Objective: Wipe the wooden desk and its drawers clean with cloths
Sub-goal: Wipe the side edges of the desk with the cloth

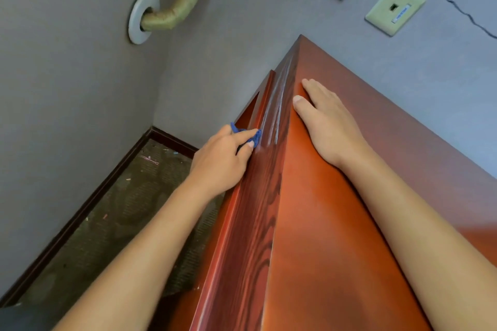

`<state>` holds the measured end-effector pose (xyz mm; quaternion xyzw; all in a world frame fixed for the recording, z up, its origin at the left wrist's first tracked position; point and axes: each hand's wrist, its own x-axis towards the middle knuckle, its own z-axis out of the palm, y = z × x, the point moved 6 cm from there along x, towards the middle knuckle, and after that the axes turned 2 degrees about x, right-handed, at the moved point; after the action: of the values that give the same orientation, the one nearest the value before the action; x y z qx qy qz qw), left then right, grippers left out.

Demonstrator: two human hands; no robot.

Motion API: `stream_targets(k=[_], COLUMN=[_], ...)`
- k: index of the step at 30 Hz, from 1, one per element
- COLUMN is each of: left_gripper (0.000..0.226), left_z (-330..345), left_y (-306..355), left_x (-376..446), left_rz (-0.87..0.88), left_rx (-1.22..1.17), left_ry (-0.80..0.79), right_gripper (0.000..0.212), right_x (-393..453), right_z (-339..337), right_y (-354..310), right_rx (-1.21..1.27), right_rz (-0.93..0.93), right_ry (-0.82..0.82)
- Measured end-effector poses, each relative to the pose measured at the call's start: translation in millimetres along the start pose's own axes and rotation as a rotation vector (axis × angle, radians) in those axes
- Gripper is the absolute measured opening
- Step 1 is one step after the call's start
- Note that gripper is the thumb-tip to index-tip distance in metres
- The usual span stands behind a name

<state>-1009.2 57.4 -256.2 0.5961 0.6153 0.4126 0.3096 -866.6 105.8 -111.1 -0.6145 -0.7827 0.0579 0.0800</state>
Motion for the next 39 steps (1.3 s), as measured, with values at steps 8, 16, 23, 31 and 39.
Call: stream_targets(k=[8,16,23,31,39], left_gripper=[0.044,0.041,0.042,0.044,0.045], left_z=[-37,-11,3,-20,-9], left_y=[10,3,7,-3,-7], left_x=[-132,-2,72,-64,-10], left_rz=[0.005,0.031,0.033,0.061,0.082], left_rx=[-0.213,-0.056,0.000,-0.047,-0.026], left_ry=[-0.148,-0.146,-0.186,-0.184,-0.206], right_gripper=[0.063,0.063,0.063,0.060,0.055], right_x=[-1,0,2,-5,-7], right_z=[1,0,1,2,3], right_y=[-2,-2,-2,-8,-10], right_rx=[-0.017,-0.014,-0.011,-0.081,-0.081], right_rz=[-0.012,-0.023,-0.032,-0.021,-0.014], right_ry=[0.012,0.021,0.027,-0.069,-0.122])
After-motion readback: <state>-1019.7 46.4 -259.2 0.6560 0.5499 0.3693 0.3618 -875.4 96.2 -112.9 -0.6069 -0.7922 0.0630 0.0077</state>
